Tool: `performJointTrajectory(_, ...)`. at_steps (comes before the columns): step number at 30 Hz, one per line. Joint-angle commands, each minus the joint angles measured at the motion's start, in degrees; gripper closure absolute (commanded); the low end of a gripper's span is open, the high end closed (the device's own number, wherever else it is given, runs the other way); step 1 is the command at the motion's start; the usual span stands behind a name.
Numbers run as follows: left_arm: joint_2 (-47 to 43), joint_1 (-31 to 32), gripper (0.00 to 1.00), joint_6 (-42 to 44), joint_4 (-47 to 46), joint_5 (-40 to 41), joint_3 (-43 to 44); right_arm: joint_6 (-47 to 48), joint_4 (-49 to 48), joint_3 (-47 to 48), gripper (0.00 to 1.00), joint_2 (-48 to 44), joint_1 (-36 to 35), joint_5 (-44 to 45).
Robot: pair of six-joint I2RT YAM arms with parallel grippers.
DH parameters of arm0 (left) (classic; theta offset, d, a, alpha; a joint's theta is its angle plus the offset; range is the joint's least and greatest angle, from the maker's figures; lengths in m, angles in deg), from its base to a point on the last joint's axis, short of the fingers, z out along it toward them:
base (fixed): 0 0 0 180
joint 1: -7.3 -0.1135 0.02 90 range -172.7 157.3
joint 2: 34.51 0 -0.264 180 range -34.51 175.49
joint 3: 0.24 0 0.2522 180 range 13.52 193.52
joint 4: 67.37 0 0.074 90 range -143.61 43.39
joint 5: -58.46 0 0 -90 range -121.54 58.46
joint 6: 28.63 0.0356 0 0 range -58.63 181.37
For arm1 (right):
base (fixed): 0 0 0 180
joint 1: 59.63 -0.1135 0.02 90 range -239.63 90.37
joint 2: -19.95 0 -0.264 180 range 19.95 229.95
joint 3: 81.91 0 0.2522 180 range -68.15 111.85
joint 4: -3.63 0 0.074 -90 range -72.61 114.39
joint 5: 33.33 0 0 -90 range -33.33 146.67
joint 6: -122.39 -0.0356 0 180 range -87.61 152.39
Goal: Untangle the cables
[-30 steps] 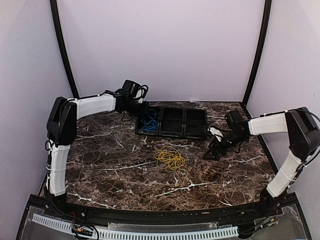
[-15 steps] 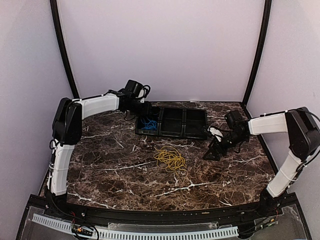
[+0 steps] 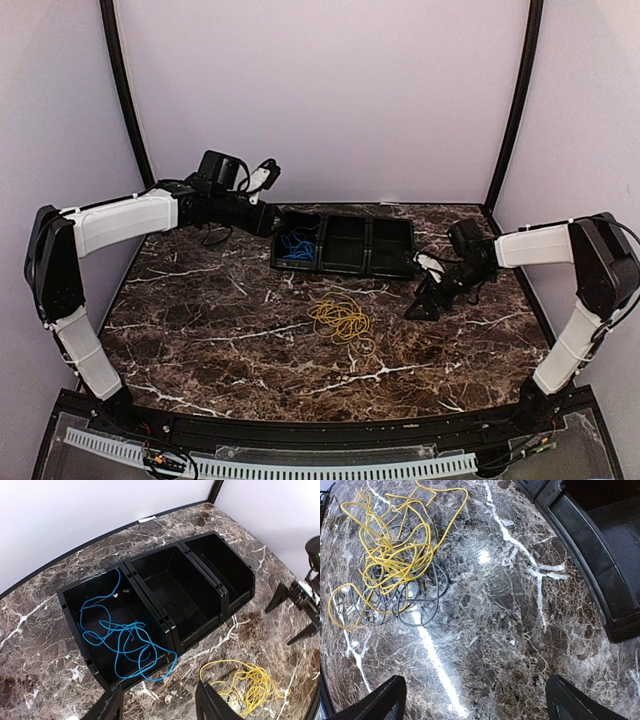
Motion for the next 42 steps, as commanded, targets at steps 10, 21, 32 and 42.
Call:
performJointTrajectory(10, 8.33, 3.92, 0.53, 22.87, 0.34, 11.41, -1.72, 1.48, 0.58, 1.16, 0.01, 0.43, -1.87, 1.06)
performJointTrajectory(21, 15.53, 4.28, 0.74, 22.65, -2.33, 9.48, 4.36, 1.72, 0.91, 1.27, 0.01, 1.20, -1.90, 1.12)
performJointTrajectory(32, 23.08, 3.75, 1.00, 17.60, -1.26, 13.95, 15.29, 1.88, 0.93, 1.27, 0.01, 1.43, -1.95, 1.79)
performJointTrajectory(42, 30.04, 3.66, 1.00, 7.15, 3.29, 18.27, 23.55, 1.58, 1.34, 1.52, 0.01, 0.96, -2.13, 1.79)
